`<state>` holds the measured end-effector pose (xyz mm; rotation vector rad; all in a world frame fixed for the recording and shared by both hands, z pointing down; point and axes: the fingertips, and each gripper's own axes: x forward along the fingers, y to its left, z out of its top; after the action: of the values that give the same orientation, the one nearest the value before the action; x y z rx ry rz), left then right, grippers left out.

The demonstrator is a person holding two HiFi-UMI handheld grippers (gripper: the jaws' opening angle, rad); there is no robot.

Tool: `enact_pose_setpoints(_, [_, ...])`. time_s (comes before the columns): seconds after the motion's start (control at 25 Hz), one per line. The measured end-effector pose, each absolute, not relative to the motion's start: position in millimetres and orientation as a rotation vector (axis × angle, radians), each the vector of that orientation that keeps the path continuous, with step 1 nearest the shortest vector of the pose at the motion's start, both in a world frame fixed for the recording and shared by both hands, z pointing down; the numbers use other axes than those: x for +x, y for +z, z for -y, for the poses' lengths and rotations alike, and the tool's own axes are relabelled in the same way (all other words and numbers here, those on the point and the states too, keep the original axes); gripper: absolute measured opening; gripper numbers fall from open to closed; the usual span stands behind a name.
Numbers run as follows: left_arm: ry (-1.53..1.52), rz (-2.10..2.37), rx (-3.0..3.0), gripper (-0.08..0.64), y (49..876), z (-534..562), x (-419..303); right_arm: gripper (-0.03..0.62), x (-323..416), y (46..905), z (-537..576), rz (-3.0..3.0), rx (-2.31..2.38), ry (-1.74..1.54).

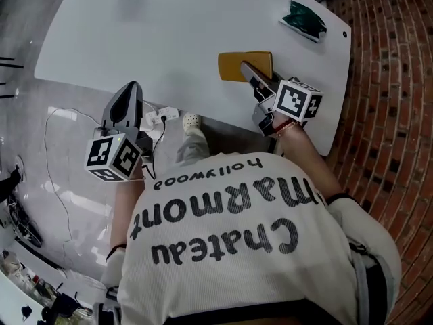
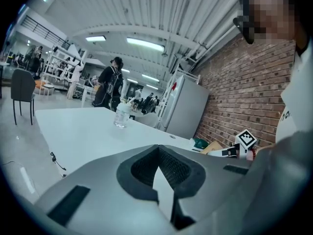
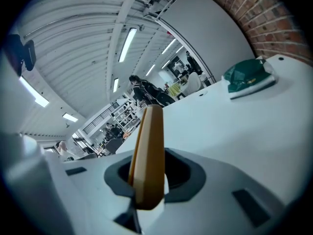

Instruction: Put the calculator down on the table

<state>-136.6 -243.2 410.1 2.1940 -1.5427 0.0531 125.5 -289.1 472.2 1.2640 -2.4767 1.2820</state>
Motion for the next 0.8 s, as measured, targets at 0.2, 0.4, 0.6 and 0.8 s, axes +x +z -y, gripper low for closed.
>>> enact_pose_setpoints(0.2, [0.046,1.552,2.175,0.000,416.8,242.7,-140.4,0.092,118.5,483.6,291.3,2.463,1.219,1.299])
enact_pose_setpoints(0.4, [0.054,1.554,2.156,0.000,424.7,237.8,-135.3,0.092,114.2,491.4,285.3,2.452,1.154,1.298])
enact_pose_setpoints(0.6, [0.058,1.563,2.158,0.000,423.3,235.6,-136.0,0.092,108.8,498.6,282.0,2.423,1.108,1.305])
enact_pose_setpoints(0.8, [0.054,1.569,2.138,0.000,427.7,230.7,-139.2,0.092,102.3,506.9,278.6,2.395,1.038,1.321])
